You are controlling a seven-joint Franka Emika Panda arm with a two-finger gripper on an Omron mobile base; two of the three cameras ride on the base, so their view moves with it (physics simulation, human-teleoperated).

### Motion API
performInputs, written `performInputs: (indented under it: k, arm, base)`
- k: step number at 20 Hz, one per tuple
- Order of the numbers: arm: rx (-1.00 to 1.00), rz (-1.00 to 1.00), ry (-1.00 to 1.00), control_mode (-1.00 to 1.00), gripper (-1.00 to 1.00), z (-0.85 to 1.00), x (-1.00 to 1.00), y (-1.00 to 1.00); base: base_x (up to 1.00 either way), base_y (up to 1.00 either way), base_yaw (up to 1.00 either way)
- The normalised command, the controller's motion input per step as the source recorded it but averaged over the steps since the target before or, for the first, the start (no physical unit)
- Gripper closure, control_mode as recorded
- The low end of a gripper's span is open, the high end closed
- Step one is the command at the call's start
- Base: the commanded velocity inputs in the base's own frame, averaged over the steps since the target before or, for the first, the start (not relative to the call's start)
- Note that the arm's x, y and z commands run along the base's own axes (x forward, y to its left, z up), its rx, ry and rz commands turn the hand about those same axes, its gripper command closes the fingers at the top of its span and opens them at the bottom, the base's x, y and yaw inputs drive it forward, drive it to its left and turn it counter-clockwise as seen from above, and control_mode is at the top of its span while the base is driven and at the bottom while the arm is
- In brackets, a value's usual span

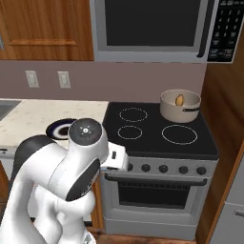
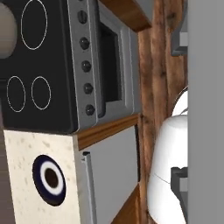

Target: Retrieve the frozen meat and place it in the pot on a burner. Then turn the burner on.

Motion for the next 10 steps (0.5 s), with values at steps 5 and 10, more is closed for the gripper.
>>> performInputs:
  k: [5, 10]
  arm:
    - [0.08, 0.33, -0.02, -1.0, -1.0, -0.35, 0.62, -1.0]
    - [0.02, 0.24, -0.28, -1.0, -1.0, -0.84, 0.43, -0.81]
  base:
    - [0.0, 0.0, 0.0]
    - [0.0, 0.0, 0.0]
